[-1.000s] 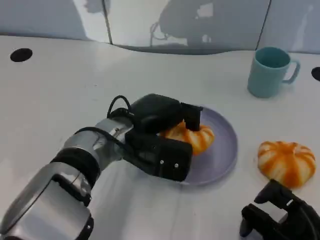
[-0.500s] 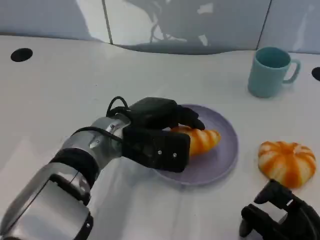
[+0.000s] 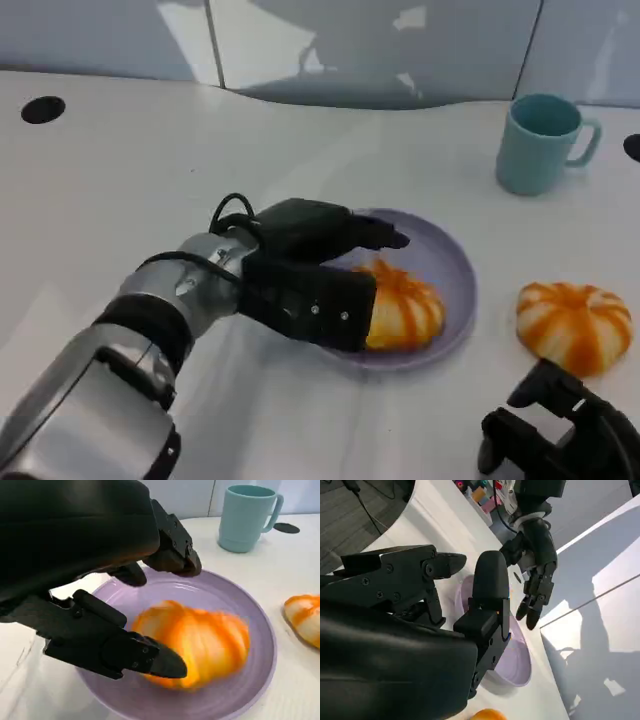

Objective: Grasp the bread from the table and place it into the plate.

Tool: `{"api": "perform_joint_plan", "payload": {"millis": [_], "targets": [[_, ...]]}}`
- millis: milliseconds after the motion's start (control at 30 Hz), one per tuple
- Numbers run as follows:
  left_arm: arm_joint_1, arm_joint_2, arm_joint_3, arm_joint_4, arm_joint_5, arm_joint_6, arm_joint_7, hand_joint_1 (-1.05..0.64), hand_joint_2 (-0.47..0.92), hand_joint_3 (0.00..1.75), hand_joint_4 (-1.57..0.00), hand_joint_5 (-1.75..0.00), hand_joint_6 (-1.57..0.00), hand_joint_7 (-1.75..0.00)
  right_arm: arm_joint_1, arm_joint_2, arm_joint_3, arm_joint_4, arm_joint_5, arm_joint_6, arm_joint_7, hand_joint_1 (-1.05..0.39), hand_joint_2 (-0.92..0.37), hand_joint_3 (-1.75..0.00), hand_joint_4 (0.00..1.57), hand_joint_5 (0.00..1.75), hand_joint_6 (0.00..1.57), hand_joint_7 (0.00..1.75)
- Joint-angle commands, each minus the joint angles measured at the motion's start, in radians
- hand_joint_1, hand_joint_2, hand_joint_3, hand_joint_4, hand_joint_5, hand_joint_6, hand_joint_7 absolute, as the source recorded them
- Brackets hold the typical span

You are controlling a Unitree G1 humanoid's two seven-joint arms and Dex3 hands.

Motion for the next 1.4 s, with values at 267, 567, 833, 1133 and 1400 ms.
{"api": "perform_joint_plan", "payload": {"millis": [267, 567, 833, 1133, 1400], "targets": [[-0.002, 0.108, 0.030, -0.094, -0.016, -0.064, 0.020, -0.93, 0.92, 0.28, 0.00, -0.33, -0.21, 0.00, -0.014, -0.020, -0.016, 0.007, 0.009, 0.011, 0.003, -0.65, -0.92, -0.15, 0.77, 1.61, 0.67, 1.38], [0.018, 0.130, 0.056, -0.116, -0.044, -0.099, 0.010, -0.93, 0.92, 0.26, -0.03, -0.35, -0.23, -0.01, -0.019, -0.023, -0.022, 0.015, 0.013, 0.013, 0.012, -0.64, -0.92, -0.16, 0.77, 1.60, 0.67, 1.38], [0.210, 0.122, 0.349, -0.187, -0.520, -0.210, -0.305, -0.78, 0.92, 0.21, -0.22, -0.49, -0.39, -0.07, -0.021, -0.015, -0.029, 0.022, 0.011, 0.006, 0.005, -0.64, -0.92, -0.13, 0.77, 1.58, 0.67, 1.36], [0.434, 0.051, 0.552, -0.409, -0.956, -0.039, -0.670, -0.77, 0.92, 0.31, -0.43, -0.64, -0.51, -0.11, -0.039, -0.026, -0.040, 0.039, 0.022, 0.017, 0.016, -0.62, -0.92, -0.15, 0.77, 1.58, 0.67, 1.38], [0.679, -0.039, 0.681, -0.802, -1.314, 0.479, -0.703, -0.66, 0.92, 0.31, -0.57, -0.95, -0.73, -0.21, -0.037, -0.024, -0.039, 0.038, 0.009, 0.000, 0.019, -0.63, -0.92, -0.18, 0.75, 1.60, 0.65, 1.40]]}}
